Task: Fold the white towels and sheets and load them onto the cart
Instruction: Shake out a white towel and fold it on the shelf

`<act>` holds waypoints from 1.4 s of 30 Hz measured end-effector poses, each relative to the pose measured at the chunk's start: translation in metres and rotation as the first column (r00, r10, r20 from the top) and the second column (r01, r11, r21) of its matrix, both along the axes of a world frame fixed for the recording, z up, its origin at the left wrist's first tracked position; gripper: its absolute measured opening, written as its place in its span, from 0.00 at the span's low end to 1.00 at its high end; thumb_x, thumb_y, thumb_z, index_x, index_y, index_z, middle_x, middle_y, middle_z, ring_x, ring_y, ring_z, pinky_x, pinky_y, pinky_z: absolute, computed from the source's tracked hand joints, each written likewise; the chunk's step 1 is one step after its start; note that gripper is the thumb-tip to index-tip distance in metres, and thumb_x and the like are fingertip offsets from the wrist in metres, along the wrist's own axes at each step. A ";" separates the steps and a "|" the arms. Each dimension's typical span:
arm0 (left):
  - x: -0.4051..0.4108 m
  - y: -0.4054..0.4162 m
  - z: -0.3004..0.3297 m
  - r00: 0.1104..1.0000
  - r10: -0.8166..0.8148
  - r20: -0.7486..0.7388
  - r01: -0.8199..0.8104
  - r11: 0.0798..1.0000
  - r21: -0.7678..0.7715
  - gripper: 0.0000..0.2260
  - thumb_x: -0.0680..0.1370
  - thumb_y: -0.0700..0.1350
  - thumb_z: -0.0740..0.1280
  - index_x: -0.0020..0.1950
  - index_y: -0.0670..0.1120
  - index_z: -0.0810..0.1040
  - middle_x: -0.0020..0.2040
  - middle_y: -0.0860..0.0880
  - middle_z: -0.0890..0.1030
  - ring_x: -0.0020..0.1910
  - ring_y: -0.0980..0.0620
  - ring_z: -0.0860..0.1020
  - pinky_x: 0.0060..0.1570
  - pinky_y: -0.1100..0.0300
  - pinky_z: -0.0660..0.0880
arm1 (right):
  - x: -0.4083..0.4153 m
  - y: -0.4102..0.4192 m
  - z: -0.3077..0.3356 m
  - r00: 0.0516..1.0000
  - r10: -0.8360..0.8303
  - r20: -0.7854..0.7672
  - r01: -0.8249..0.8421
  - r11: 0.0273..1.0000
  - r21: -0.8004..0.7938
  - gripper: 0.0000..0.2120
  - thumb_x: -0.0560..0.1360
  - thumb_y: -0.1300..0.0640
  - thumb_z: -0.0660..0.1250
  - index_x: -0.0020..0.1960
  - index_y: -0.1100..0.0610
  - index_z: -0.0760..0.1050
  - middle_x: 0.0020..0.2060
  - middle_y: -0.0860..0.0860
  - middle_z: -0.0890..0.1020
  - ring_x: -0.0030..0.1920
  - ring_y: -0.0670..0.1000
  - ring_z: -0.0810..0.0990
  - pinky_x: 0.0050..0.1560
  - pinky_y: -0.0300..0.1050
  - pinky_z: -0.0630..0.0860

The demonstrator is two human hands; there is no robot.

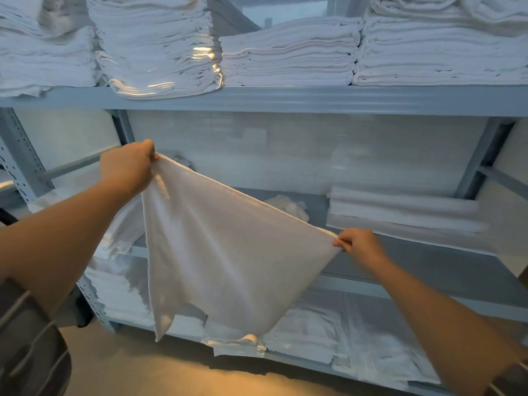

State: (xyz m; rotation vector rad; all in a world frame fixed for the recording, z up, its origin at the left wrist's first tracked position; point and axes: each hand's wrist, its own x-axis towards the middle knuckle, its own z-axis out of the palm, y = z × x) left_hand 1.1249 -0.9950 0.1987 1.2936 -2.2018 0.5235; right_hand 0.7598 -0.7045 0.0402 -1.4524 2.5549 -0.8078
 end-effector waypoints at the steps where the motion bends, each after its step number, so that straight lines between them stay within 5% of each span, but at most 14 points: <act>1: 0.001 -0.001 -0.001 1.000 0.001 -0.010 -0.001 1.000 0.003 0.07 0.73 0.35 0.63 0.47 0.45 0.73 0.42 0.40 0.77 0.39 0.39 0.75 0.35 0.54 0.66 | -0.001 0.000 0.001 1.000 -0.016 0.016 0.017 0.997 -0.073 0.09 0.76 0.56 0.69 0.44 0.63 0.82 0.43 0.60 0.83 0.44 0.59 0.80 0.47 0.51 0.75; 4: 0.006 -0.008 -0.006 1.000 0.022 -0.011 -0.021 1.000 0.016 0.06 0.74 0.36 0.63 0.47 0.45 0.73 0.43 0.39 0.78 0.41 0.37 0.76 0.37 0.53 0.67 | 0.000 0.001 0.008 0.978 -0.035 0.208 0.113 0.919 -0.377 0.06 0.75 0.61 0.68 0.43 0.61 0.82 0.47 0.58 0.82 0.37 0.57 0.80 0.38 0.52 0.79; 7: 0.007 -0.012 -0.014 1.000 0.016 0.017 -0.016 1.000 0.014 0.03 0.76 0.38 0.62 0.46 0.45 0.72 0.43 0.39 0.78 0.40 0.38 0.76 0.34 0.54 0.64 | 0.000 0.000 0.025 0.985 -0.065 0.159 0.138 0.849 -0.509 0.07 0.77 0.61 0.67 0.43 0.62 0.81 0.47 0.53 0.80 0.42 0.58 0.80 0.39 0.51 0.79; 10: 0.011 -0.020 -0.023 1.000 0.025 -0.009 -0.025 0.999 0.033 0.03 0.77 0.38 0.61 0.47 0.45 0.73 0.44 0.39 0.78 0.41 0.38 0.77 0.35 0.54 0.62 | -0.007 0.003 0.051 0.988 -0.053 -0.145 -0.018 0.892 -0.452 0.07 0.76 0.59 0.68 0.42 0.62 0.81 0.47 0.54 0.81 0.45 0.56 0.79 0.45 0.48 0.73; 13: 0.019 -0.030 -0.035 1.000 -0.007 -0.021 0.008 0.998 0.055 0.03 0.78 0.38 0.60 0.46 0.45 0.72 0.44 0.39 0.78 0.40 0.38 0.76 0.35 0.53 0.64 | -0.015 0.014 0.071 0.896 -0.110 -0.430 -0.100 0.893 -0.438 0.07 0.74 0.58 0.71 0.39 0.61 0.79 0.46 0.55 0.80 0.39 0.57 0.79 0.38 0.49 0.74; 17: 0.009 -0.025 -0.049 0.998 -0.063 0.023 0.061 0.995 0.074 0.04 0.80 0.44 0.60 0.47 0.46 0.72 0.45 0.40 0.79 0.42 0.39 0.77 0.35 0.53 0.63 | -0.026 0.026 0.066 0.772 0.013 -0.636 -0.026 1.000 -0.010 0.12 0.78 0.53 0.65 0.43 0.62 0.76 0.45 0.58 0.78 0.43 0.61 0.79 0.36 0.50 0.71; 22: -0.007 -0.020 -0.066 0.995 -0.091 -0.040 0.094 0.993 0.074 0.02 0.79 0.41 0.61 0.47 0.46 0.71 0.44 0.41 0.78 0.42 0.38 0.77 0.34 0.54 0.63 | -0.036 0.035 0.064 0.873 -0.059 -0.485 0.028 0.997 -0.071 0.12 0.77 0.58 0.66 0.41 0.67 0.74 0.42 0.64 0.78 0.42 0.63 0.77 0.40 0.52 0.67; 29: -0.034 -0.016 -0.095 0.976 -0.162 -0.146 0.181 0.975 0.126 0.07 0.74 0.35 0.61 0.46 0.46 0.71 0.44 0.42 0.78 0.40 0.38 0.76 0.32 0.54 0.61 | -0.040 0.053 0.047 0.981 -0.181 -0.062 0.167 0.967 -0.192 0.06 0.72 0.64 0.72 0.37 0.63 0.78 0.35 0.59 0.81 0.37 0.54 0.76 0.42 0.46 0.70; 35: -0.062 -0.018 -0.102 0.955 -0.225 -0.191 0.255 0.955 0.152 0.11 0.70 0.31 0.61 0.47 0.45 0.73 0.44 0.41 0.79 0.37 0.40 0.72 0.33 0.54 0.61 | -0.043 0.074 0.029 0.981 -0.191 0.027 0.193 0.971 -0.143 0.03 0.69 0.67 0.74 0.40 0.66 0.80 0.33 0.55 0.79 0.36 0.51 0.74 0.40 0.42 0.68; 42: -0.096 -0.024 -0.131 0.914 -0.351 -0.203 0.384 0.911 0.152 0.07 0.73 0.36 0.63 0.47 0.48 0.73 0.46 0.44 0.79 0.42 0.38 0.77 0.35 0.53 0.65 | -0.060 0.090 0.027 0.910 -0.400 -0.110 0.365 0.897 -0.249 0.04 0.71 0.66 0.72 0.46 0.65 0.81 0.38 0.63 0.79 0.41 0.60 0.77 0.41 0.45 0.63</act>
